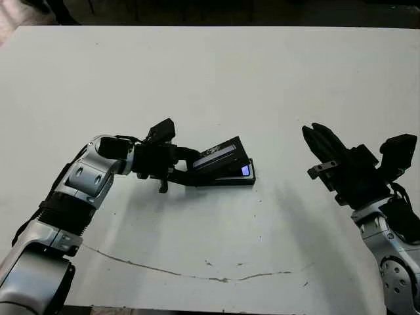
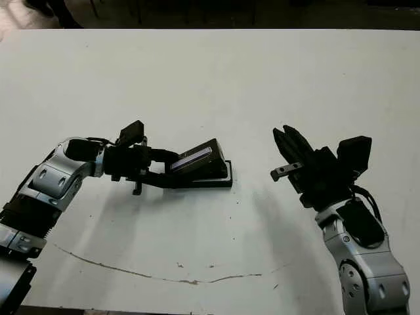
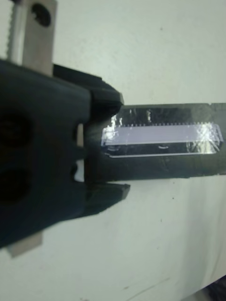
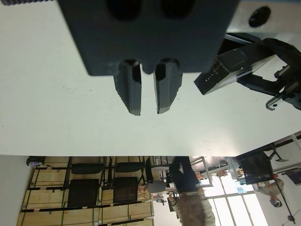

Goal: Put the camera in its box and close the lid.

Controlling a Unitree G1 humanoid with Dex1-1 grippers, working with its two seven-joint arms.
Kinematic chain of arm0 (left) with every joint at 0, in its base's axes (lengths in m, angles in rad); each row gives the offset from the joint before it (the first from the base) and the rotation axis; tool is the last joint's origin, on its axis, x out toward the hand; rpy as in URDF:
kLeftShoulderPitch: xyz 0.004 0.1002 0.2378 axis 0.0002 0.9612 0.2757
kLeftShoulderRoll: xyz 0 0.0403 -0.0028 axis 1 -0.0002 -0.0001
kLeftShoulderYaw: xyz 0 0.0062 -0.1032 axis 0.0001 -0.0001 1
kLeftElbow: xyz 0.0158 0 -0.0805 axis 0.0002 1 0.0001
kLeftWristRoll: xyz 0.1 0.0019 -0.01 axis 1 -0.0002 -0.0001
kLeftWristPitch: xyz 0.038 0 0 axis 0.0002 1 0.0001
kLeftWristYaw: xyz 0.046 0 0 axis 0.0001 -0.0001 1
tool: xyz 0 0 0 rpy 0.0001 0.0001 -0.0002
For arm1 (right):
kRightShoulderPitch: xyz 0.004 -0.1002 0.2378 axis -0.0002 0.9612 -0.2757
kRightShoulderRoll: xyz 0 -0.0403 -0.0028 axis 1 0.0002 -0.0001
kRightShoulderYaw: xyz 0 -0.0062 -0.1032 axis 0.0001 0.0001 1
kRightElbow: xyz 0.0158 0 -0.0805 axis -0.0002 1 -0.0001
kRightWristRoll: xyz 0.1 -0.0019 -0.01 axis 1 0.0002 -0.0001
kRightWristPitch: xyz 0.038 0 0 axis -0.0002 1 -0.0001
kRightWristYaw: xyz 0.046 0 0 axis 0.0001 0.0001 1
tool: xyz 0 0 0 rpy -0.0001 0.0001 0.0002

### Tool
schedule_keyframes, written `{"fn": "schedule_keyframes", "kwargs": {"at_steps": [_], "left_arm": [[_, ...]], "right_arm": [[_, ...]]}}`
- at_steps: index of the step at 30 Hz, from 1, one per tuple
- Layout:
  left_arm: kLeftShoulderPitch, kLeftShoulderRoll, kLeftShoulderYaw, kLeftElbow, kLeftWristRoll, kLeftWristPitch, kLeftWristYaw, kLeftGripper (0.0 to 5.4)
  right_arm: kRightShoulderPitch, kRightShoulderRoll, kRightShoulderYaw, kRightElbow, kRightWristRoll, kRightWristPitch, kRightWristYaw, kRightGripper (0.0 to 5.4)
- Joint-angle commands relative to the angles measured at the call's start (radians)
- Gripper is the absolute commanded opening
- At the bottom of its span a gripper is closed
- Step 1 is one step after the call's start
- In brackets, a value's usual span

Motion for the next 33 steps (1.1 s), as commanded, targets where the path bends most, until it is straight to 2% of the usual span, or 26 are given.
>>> {"fn": "schedule_keyframes", "kwargs": {"at_steps": [1, 16, 26, 33], "left_arm": [[0.019, -0.014, -0.042, 0.031, 0.043, 0.042, 0.016, 1.59], [-0.073, -0.050, -0.169, 0.023, 0.097, 0.164, -0.045, 1.59], [-0.083, -0.075, -0.227, 0.036, 0.161, 0.091, -0.038, 1.59], [-0.102, -0.084, -0.258, 0.025, 0.212, 0.091, -0.034, 1.59]], "right_arm": [[0.016, 0.000, 0.000, 0.011, 0.003, 0.009, -0.001, 0.00], [0.017, -0.001, 0.001, 0.003, 0.003, 0.008, -0.005, 0.00], [0.022, 0.000, 0.001, 0.002, -0.005, -0.005, -0.005, 0.00], [0.025, -0.004, -0.006, -0.005, -0.002, 0.000, -0.008, 0.00]]}}
